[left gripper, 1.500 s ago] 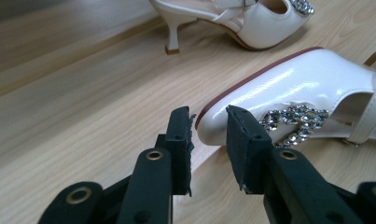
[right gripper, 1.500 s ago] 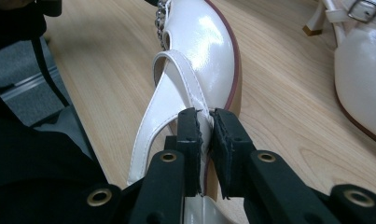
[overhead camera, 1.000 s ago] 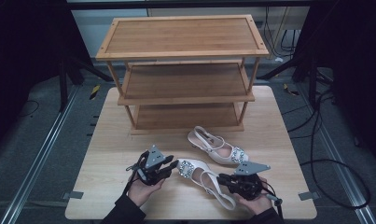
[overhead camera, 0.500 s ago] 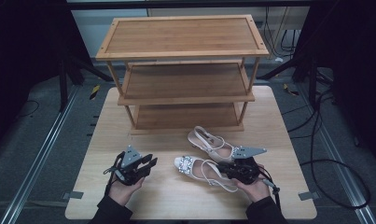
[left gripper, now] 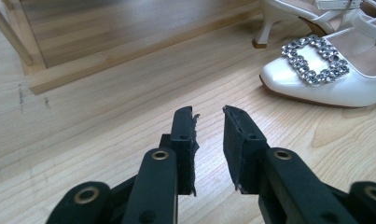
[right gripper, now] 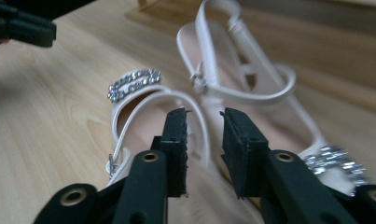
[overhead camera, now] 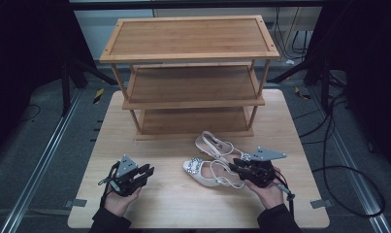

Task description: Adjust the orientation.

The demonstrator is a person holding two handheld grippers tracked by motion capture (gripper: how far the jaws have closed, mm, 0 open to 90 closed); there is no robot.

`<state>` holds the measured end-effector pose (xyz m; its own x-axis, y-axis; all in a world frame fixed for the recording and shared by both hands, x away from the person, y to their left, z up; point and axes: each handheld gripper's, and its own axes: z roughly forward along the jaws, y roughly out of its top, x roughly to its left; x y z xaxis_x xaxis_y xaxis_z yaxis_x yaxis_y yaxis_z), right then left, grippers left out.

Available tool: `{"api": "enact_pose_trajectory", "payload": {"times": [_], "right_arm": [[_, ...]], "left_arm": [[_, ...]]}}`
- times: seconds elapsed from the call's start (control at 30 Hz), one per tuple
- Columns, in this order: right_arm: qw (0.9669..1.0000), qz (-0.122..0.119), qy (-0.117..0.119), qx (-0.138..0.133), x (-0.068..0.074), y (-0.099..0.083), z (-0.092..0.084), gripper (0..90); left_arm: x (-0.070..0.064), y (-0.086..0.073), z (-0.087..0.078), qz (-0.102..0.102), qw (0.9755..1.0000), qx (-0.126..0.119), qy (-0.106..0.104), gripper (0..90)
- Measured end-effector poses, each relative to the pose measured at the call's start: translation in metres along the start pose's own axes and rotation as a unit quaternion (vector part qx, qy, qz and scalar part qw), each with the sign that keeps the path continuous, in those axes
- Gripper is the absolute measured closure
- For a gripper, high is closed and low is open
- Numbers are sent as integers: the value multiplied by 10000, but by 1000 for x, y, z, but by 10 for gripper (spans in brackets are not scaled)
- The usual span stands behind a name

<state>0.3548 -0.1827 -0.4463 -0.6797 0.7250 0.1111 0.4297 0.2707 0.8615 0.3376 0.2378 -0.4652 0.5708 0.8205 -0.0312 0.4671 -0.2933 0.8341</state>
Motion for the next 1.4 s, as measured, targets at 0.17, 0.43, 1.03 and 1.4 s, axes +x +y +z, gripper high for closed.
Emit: {"api": "enact_pose_trajectory", "payload": {"times": [0.17, 0.43, 1.03, 1.4], "right_arm": [[9991, -184, -1, -375, -5, 2, -31, 495], [9992, -302, 72, -256, -3, -10, -44, 341], [9972, -549, 85, 491, 4, -40, -18, 315], [9965, -251, 404, 692, 21, -49, -33, 387]], "left_arm": [[4, -4, -5, -48, 10000, -7, 27, 731], [15, -11, -14, -175, 9997, 1, 197, 729], [46, -24, -25, -558, 9953, -10, 792, 618], [48, -27, -32, -619, 9943, -51, 871, 608]]}}
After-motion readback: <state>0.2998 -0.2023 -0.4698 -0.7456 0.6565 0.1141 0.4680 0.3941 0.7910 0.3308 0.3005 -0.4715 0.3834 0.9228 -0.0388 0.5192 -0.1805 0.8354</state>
